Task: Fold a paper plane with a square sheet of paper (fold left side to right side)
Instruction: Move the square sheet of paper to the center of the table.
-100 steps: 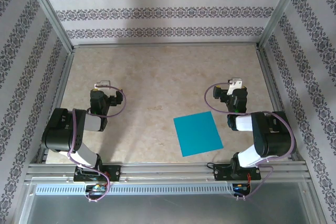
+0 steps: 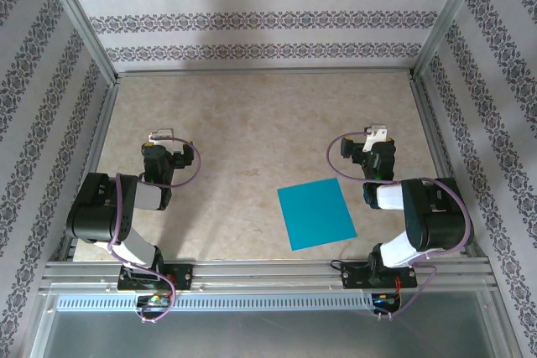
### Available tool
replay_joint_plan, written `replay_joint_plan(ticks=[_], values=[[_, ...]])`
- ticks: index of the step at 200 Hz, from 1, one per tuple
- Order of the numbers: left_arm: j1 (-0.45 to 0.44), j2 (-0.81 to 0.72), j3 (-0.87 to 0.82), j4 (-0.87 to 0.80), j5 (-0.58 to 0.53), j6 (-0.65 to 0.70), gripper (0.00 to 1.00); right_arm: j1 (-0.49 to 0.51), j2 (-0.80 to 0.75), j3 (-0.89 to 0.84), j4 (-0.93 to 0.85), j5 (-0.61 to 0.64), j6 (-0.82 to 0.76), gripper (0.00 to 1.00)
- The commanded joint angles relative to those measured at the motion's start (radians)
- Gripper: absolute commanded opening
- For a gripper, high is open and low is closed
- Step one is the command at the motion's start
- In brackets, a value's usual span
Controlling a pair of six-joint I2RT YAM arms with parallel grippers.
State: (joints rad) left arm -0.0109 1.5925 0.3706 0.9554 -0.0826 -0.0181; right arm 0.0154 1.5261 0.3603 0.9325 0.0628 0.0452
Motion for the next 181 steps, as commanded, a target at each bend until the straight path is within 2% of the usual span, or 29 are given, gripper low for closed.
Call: replay_joint_plan(ticks=[1, 82, 98, 118, 133, 150, 167, 181], values=[[0.011, 0.001, -0.012, 0.051, -0.029, -0.023, 1.0, -0.003, 0.006, 0.012, 0.025, -0.014, -0.002, 0.98], [0.011, -0.002, -0.013, 0.05, -0.03, -0.022, 1.0, -0.002, 0.005, 0.012, 0.025, -0.012, -0.003, 0.98], [0.009, -0.006, -0.035, 0.09, -0.025, -0.013, 1.0, -0.003, -0.002, 0.009, 0.028, 0.012, 0.008, 0.98], [0.003, -0.113, -0.076, 0.082, -0.015, 0.0, 1.0, -0.012, -0.091, 0.011, -0.053, 0.052, 0.03, 0.98], [0.0, -0.261, -0.063, -0.068, -0.033, -0.007, 1.0, -0.011, -0.202, 0.018, -0.158, 0.061, 0.033, 0.98], [0.0, -0.425, 0.025, -0.383, -0.043, -0.068, 1.0, -0.012, -0.333, 0.049, -0.34, 0.055, 0.09, 0.98], [0.0, -0.521, 0.137, -0.659, -0.009, -0.202, 1.0, -0.012, -0.45, 0.079, -0.499, 0.002, 0.193, 0.98], [-0.001, -0.572, 0.179, -0.779, 0.061, -0.366, 1.0, -0.006, -0.527, 0.099, -0.623, -0.045, 0.302, 0.98]])
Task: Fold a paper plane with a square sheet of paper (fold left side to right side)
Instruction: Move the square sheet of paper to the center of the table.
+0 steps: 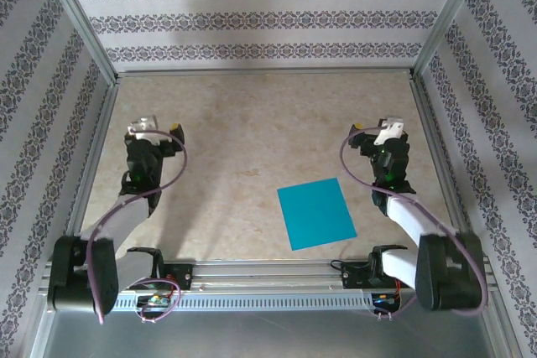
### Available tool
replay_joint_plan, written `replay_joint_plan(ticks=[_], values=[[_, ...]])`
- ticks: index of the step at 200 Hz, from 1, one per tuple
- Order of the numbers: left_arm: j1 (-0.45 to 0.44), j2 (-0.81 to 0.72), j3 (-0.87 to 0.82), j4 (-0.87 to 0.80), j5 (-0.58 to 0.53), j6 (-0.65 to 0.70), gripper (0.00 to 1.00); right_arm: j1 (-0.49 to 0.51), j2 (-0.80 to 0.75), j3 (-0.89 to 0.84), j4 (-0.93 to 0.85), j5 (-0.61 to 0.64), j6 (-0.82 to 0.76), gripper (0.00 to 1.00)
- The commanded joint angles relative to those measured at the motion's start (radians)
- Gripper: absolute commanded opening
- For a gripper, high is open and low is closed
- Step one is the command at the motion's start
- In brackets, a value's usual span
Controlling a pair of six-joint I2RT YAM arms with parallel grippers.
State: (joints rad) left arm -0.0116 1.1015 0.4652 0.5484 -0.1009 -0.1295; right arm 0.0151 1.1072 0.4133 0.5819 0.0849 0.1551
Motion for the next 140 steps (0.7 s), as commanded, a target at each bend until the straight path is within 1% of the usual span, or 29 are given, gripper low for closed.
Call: replay_joint_plan(ticks=[1, 17, 27, 38, 53, 70, 86, 102, 122, 140], values=[[0.0, -0.084, 0.086, -0.376, 0.087, -0.261, 1.0, -0.005, -0.113, 0.047, -0.281, -0.07, 0.201, 0.98], [-0.001, -0.119, 0.066, -0.384, 0.213, -0.422, 1.0, 0.006, -0.172, 0.059, -0.389, -0.153, 0.318, 0.98], [-0.005, -0.138, 0.064, -0.418, 0.283, -0.481, 1.0, 0.019, -0.197, 0.064, -0.451, -0.204, 0.384, 0.98], [-0.011, -0.156, 0.071, -0.481, 0.321, -0.53, 1.0, 0.046, -0.214, 0.067, -0.511, -0.262, 0.436, 0.98], [-0.028, -0.181, 0.067, -0.539, 0.366, -0.576, 1.0, 0.11, -0.219, 0.081, -0.621, -0.305, 0.453, 0.98], [-0.072, -0.197, 0.043, -0.56, 0.412, -0.622, 1.0, 0.201, -0.209, 0.115, -0.782, -0.289, 0.433, 0.98], [-0.147, -0.2, 0.022, -0.587, 0.413, -0.642, 1.0, 0.28, -0.194, 0.145, -0.907, -0.262, 0.419, 0.98], [-0.239, -0.189, 0.006, -0.608, 0.369, -0.653, 1.0, 0.335, -0.181, 0.159, -0.984, -0.257, 0.43, 0.98], [-0.33, -0.16, -0.023, -0.576, 0.315, -0.682, 1.0, 0.389, -0.175, 0.154, -1.028, -0.272, 0.463, 0.98], [-0.37, -0.122, -0.054, -0.503, 0.298, -0.723, 1.0, 0.425, -0.17, 0.131, -1.043, -0.292, 0.489, 0.98]])
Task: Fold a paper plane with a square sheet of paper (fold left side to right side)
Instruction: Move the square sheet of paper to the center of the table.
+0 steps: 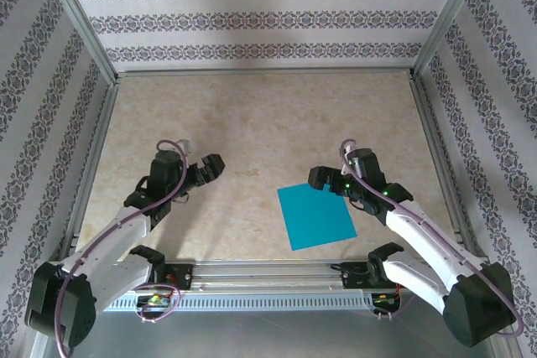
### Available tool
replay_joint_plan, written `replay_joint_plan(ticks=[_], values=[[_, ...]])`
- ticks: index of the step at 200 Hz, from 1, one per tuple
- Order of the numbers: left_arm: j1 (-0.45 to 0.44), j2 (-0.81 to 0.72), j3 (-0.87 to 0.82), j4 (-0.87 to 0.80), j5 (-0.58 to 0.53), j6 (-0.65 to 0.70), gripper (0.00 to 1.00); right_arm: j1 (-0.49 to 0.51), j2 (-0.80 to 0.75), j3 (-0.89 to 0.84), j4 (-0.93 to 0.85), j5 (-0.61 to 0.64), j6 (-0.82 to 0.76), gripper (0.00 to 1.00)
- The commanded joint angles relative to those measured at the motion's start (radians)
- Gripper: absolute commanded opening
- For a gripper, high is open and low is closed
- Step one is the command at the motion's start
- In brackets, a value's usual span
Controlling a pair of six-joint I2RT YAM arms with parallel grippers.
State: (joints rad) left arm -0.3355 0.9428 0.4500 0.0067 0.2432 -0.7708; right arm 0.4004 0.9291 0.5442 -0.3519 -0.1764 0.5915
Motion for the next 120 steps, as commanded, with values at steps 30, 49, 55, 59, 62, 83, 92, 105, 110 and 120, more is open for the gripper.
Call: replay_joint_plan(ticks=[30, 49, 55, 59, 62, 83, 92, 105, 110, 120], values=[[-0.07, 0.106, -0.047, 0.092, -0.056, -0.092, 1.0, 0.069, 0.028, -0.059, -0.098, -0.079, 0.079, 0.97], [-0.074, 0.138, -0.04, 0.107, -0.059, -0.089, 1.0, 0.079, 0.05, -0.085, -0.06, -0.128, 0.092, 0.96], [-0.074, 0.145, -0.04, 0.112, -0.058, -0.088, 1.0, 0.084, 0.061, -0.093, -0.045, -0.142, 0.099, 0.96], [-0.074, 0.149, -0.039, 0.114, -0.058, -0.088, 1.0, 0.088, 0.068, -0.097, -0.033, -0.15, 0.102, 0.96], [-0.075, 0.152, -0.039, 0.116, -0.06, -0.089, 1.0, 0.091, 0.075, -0.1, -0.023, -0.156, 0.105, 0.96], [-0.076, 0.169, -0.04, 0.134, -0.064, -0.091, 1.0, 0.117, 0.135, -0.112, 0.048, -0.188, 0.118, 0.95], [-0.076, 0.172, -0.042, 0.139, -0.068, -0.091, 1.0, 0.126, 0.171, -0.11, 0.078, -0.206, 0.119, 0.95], [-0.076, 0.175, -0.043, 0.139, -0.074, -0.093, 1.0, 0.141, 0.223, -0.102, 0.126, -0.229, 0.12, 0.94], [-0.076, 0.174, -0.045, 0.14, -0.076, -0.093, 1.0, 0.147, 0.244, -0.097, 0.141, -0.235, 0.12, 0.94], [-0.076, 0.175, -0.046, 0.138, -0.079, -0.095, 1.0, 0.161, 0.283, -0.087, 0.17, -0.243, 0.116, 0.94]])
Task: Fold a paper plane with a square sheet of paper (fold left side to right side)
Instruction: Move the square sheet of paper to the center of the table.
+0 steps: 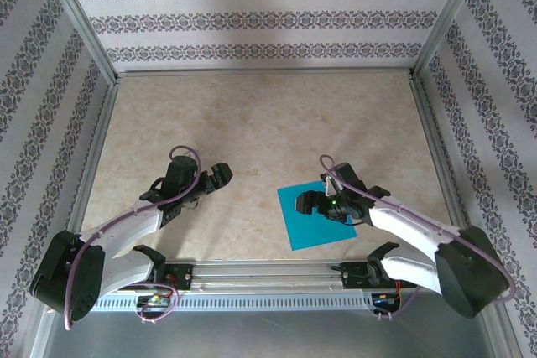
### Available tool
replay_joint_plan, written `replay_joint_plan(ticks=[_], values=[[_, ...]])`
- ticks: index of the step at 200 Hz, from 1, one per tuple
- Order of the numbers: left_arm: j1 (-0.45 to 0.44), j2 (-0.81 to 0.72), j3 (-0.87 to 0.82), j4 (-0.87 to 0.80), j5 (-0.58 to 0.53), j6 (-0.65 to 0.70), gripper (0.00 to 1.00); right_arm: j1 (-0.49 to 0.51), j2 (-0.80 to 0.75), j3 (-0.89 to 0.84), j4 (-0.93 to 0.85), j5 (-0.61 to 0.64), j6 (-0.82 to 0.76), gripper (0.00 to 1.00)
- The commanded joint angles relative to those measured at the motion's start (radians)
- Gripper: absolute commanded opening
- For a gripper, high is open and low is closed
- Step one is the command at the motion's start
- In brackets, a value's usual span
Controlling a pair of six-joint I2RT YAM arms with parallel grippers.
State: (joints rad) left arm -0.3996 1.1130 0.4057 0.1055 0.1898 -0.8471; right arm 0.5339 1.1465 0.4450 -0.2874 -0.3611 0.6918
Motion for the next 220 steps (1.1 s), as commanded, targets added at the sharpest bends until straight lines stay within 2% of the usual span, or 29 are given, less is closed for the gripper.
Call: replay_joint_plan(ticks=[1, 89, 148, 220], values=[[-0.011, 0.005, -0.002, 0.039, -0.025, -0.018, 1.0, 0.029, 0.069, 0.014, 0.108, -0.058, 0.015, 0.94], [-0.012, -0.069, 0.015, -0.056, -0.084, -0.002, 1.0, 0.078, 0.361, 0.141, 0.301, 0.006, 0.046, 0.94], [-0.012, -0.123, 0.046, -0.115, -0.107, 0.031, 1.0, 0.101, 0.597, 0.363, 0.382, 0.106, 0.132, 0.95], [-0.012, -0.13, 0.079, -0.163, -0.126, 0.062, 1.0, 0.122, 0.798, 0.568, 0.394, 0.114, 0.131, 0.94]])
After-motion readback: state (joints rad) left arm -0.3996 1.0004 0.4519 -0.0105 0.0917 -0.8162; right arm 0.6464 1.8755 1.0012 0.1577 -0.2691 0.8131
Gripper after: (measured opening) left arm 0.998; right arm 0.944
